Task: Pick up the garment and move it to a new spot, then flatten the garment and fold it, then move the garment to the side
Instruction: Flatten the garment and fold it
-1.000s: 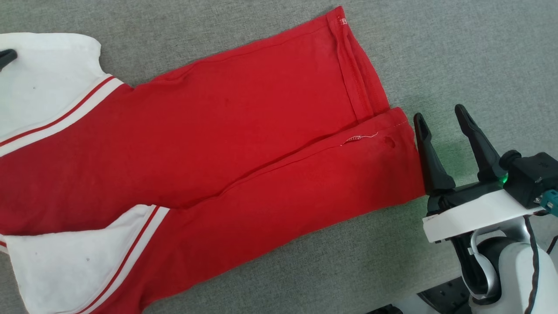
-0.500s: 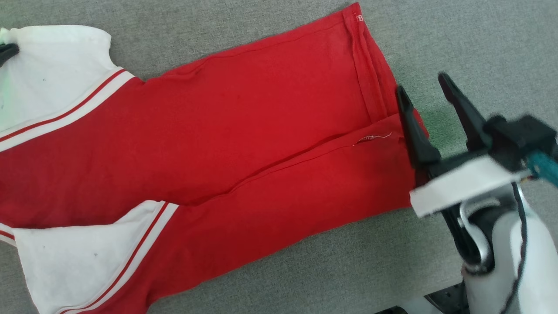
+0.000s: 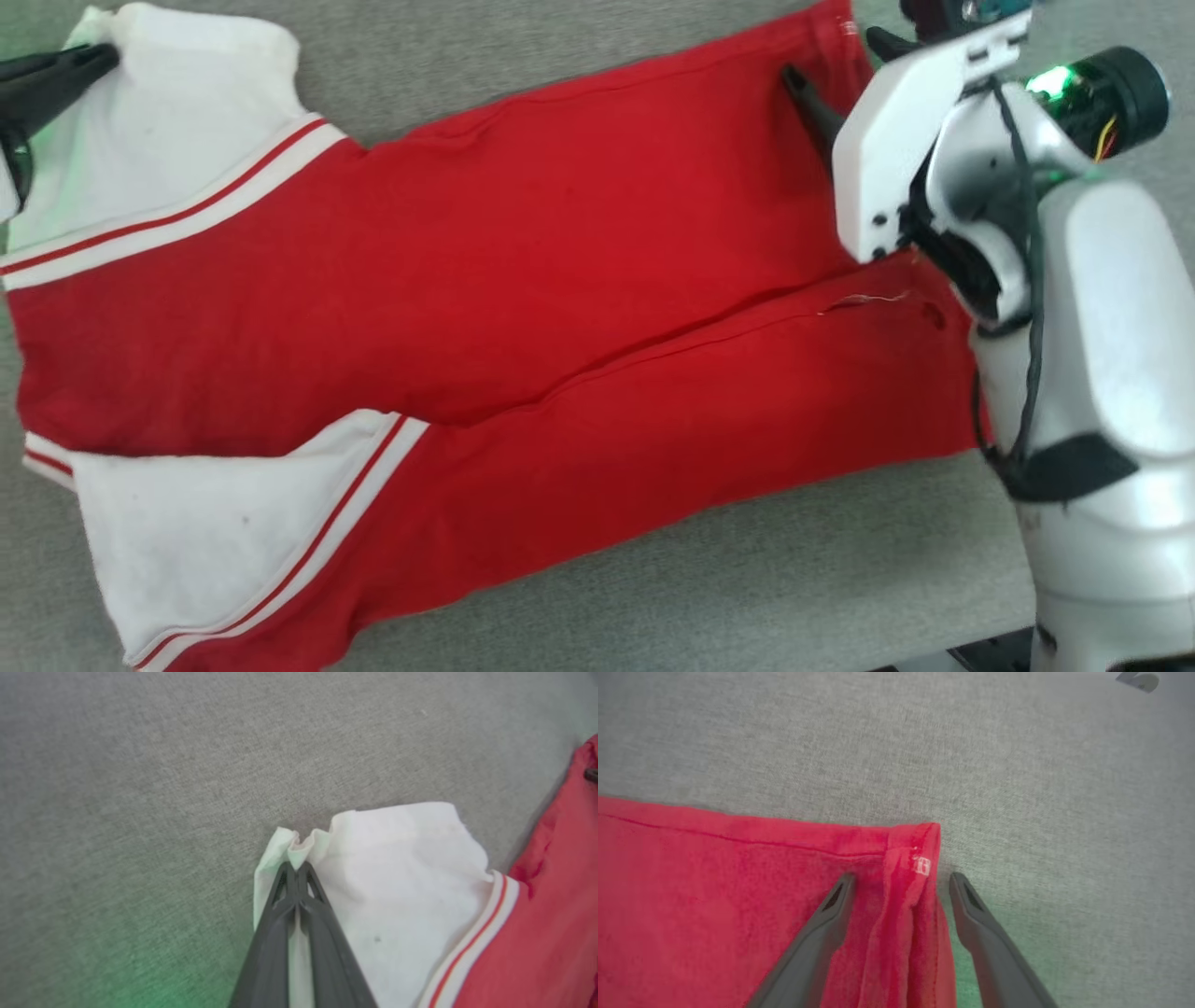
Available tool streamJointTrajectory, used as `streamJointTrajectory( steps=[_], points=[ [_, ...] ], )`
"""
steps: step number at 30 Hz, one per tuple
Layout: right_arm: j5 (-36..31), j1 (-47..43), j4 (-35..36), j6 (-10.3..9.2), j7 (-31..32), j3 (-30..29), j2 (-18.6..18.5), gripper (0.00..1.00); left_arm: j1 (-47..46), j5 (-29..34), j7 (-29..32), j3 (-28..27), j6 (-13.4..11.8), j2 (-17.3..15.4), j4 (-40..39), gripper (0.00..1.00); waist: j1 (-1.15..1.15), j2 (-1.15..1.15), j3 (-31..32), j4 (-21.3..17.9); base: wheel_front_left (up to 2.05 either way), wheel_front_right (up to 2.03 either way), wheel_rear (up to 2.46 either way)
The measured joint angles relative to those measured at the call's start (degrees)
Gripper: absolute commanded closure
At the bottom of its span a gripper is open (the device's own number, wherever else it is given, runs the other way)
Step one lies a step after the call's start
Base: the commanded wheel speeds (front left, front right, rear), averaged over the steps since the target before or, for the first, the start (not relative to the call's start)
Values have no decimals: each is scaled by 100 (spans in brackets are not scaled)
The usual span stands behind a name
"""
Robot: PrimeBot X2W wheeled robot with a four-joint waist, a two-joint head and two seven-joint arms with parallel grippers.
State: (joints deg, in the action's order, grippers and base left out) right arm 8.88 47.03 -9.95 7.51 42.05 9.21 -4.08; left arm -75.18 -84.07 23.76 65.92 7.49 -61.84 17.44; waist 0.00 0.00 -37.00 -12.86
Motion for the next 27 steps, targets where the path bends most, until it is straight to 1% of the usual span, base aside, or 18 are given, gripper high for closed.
streamJointTrajectory(
  steps=[4, 5, 6, 7, 8, 11, 14, 18, 22, 27],
  points=[
    [62, 422, -363, -1, 550, -112, -1, 0, -68, -15, -148, 114, 1, 115, -27, 100, 0, 0, -39, 153, 0, 0, 0],
    [98, 468, -405, -1, 611, -142, 0, 43, -75, -19, -193, 138, 1, 141, -23, 100, 0, 0, -39, 180, 0, 0, 0],
    [149, 502, -450, -1, 651, -164, 3, 43, -80, -44, -238, 159, 1, 169, -21, 100, 0, 0, -36, 205, 0, 0, 0],
    [176, 527, -487, -1, 677, -174, 1, 67, -86, -52, -300, 182, 1, 189, -21, 100, 0, 0, -26, 224, 0, 0, 0],
    [183, 529, -511, -1, 692, -172, 3, 100, -86, -53, -374, 208, 1, 212, -19, 100, 0, 0, -5, 236, 0, 0, 0],
    [234, 496, -530, 0, 641, -191, -35, 100, -77, -157, -578, 256, 1, 303, -43, 100, 0, 0, 98, 275, 0, 0, 0],
    [300, 360, -470, 0, 571, -204, -212, 100, -53, -321, -787, 235, 1, 409, -207, 100, 0, 0, 264, 334, 0, 0, 0],
    [448, 66, -204, 0, 541, -155, -458, 100, 105, -498, -1112, 190, 1, 432, -658, 100, 0, 0, 564, 461, 0, 0, 0],
    [631, -441, 208, -1, 560, -104, -764, 100, 432, -548, -1456, 212, 2, 386, -1217, 100, 0, 0, 912, 644, 0, 0, 0],
    [872, -1242, 815, 0, 638, -243, -1081, 100, 1033, -488, -1923, 367, 3, 147, -2067, 100, 0, 0, 1357, 902, 0, 0, 0]
  ],
)
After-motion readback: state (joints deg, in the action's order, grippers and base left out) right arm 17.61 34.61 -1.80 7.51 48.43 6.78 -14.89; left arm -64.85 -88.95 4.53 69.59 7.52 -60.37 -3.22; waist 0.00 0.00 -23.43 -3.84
